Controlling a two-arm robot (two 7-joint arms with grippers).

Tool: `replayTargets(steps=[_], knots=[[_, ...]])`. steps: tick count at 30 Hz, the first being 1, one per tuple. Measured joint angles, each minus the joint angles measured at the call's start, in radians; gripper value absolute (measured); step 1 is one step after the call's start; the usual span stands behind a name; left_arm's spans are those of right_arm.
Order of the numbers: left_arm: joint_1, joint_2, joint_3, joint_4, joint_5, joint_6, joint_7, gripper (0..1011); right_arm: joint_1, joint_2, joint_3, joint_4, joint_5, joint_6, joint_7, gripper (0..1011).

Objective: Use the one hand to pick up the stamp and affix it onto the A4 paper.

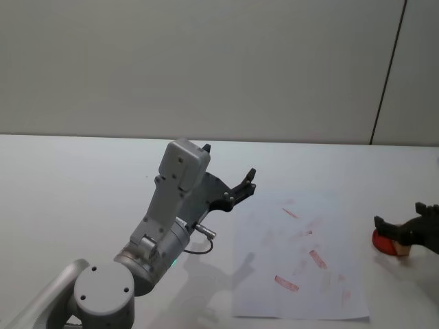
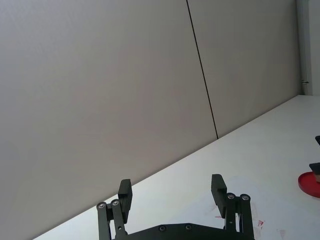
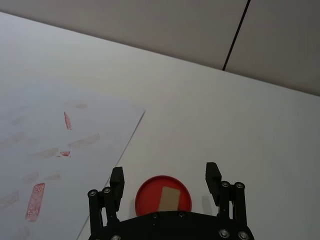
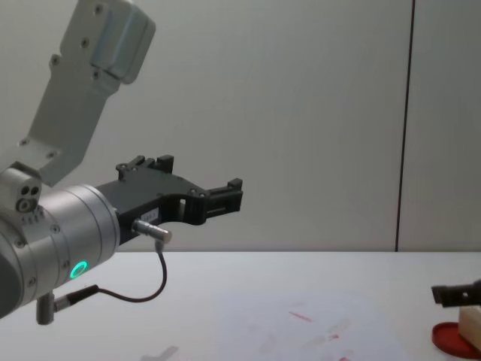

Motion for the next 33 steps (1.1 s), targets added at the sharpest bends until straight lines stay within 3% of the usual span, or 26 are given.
replayTargets(steps=[18,33], knots=[[0.000,0.000,0.000,0.000,0.000,0.000,0.000,1002,-0.012,-0.007,-0.005,-0.053,-0.005,-0.219,0.037,1001],[0.000,0.000,0.000,0.000,0.000,0.000,0.000,1002,-0.017,-0.010,-0.007,-0.080,-0.004,-0.294,0.052,1001]])
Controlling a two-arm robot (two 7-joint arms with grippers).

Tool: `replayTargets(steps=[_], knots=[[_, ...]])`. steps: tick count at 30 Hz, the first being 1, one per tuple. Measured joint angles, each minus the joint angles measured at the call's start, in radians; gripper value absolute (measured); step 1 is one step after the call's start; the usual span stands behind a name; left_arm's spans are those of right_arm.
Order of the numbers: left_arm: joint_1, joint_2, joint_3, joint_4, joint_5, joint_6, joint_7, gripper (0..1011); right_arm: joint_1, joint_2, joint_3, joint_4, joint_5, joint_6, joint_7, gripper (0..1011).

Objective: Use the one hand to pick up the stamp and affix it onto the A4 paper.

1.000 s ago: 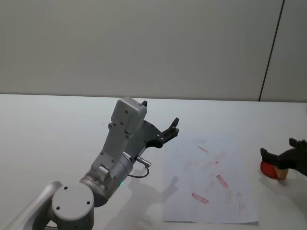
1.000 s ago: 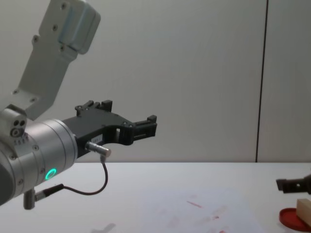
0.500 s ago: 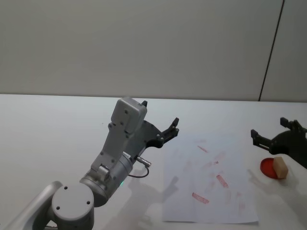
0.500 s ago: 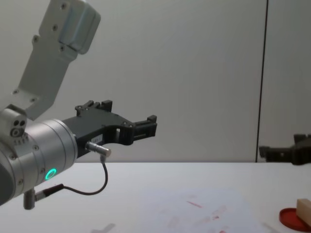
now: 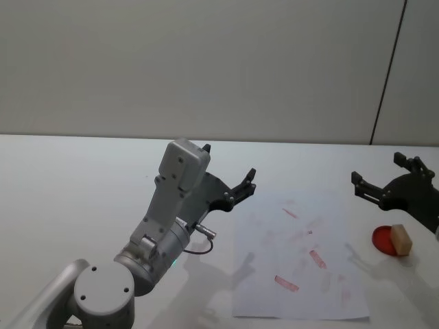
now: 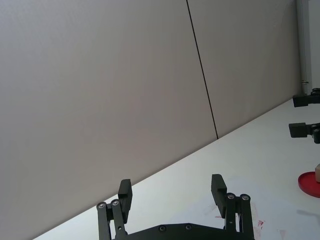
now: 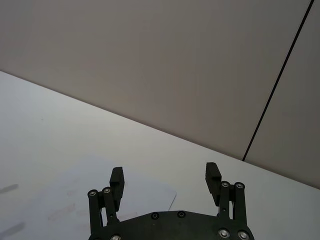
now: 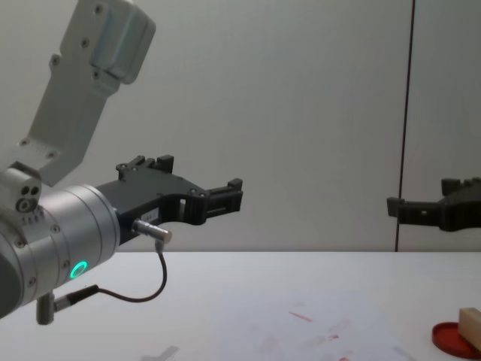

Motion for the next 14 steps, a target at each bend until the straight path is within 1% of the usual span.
replayTargets(steps=[14], knots=[[0.000,0.000,0.000,0.000,0.000,0.000,0.000,1002,-0.001,-0.001,-0.001,-0.008,0.002,-0.024,0.004,1001]])
